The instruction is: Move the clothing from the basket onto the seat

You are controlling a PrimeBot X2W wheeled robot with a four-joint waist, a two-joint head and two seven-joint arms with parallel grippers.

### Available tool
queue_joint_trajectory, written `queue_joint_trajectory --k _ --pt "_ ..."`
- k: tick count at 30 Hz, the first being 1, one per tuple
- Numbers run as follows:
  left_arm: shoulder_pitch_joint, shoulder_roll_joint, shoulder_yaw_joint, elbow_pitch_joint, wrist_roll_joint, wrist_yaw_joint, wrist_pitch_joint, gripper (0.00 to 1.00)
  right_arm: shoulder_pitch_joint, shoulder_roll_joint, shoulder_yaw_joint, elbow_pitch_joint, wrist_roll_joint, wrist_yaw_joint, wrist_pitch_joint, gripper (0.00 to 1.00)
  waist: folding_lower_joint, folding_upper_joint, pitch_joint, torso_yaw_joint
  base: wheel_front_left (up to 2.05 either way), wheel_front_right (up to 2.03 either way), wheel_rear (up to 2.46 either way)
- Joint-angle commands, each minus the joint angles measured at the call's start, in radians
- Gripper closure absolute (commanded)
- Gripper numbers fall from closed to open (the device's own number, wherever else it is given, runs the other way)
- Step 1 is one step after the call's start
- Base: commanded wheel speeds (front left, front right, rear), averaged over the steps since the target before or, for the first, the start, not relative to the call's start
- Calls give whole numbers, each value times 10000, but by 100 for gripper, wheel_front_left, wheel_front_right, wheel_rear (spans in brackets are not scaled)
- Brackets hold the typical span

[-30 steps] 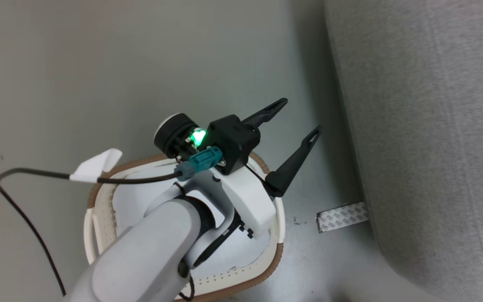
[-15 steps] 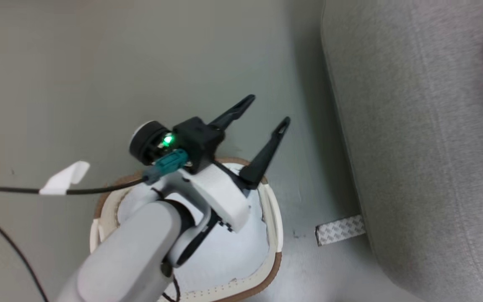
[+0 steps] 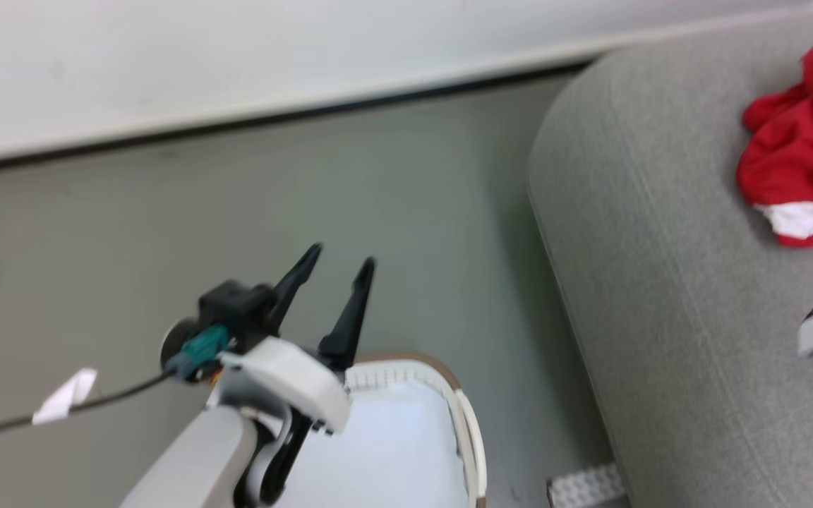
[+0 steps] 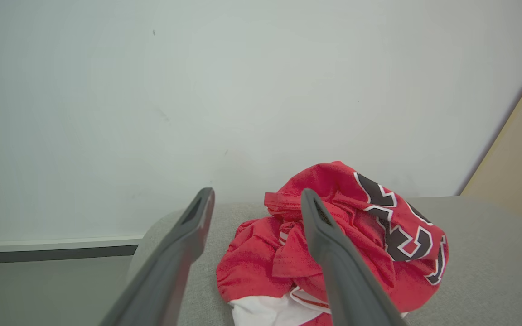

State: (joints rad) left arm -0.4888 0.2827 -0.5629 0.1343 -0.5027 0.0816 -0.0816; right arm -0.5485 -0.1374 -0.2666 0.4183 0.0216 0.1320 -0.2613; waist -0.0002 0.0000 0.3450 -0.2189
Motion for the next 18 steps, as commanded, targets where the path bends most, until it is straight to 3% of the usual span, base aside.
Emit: queue_joint_trajectory --k 1,10,18 --pt "437 -15 135 194 -135 144 -264 0 579 -1 242 -145 18 -26 -26 0 2 0 -1284 411 0 0 0" --pt "2303 117 644 717 -683 534 -1288 0 2688 304 1425 -492 113 -25 -26 0 2 0 -3182 906 0 0 0" --pt "3573 293 1174 1030 -664 843 -1757 0 4126 637 1893 -857 429 -26 -26 0 2 0 -3837 1084 0 0 0"
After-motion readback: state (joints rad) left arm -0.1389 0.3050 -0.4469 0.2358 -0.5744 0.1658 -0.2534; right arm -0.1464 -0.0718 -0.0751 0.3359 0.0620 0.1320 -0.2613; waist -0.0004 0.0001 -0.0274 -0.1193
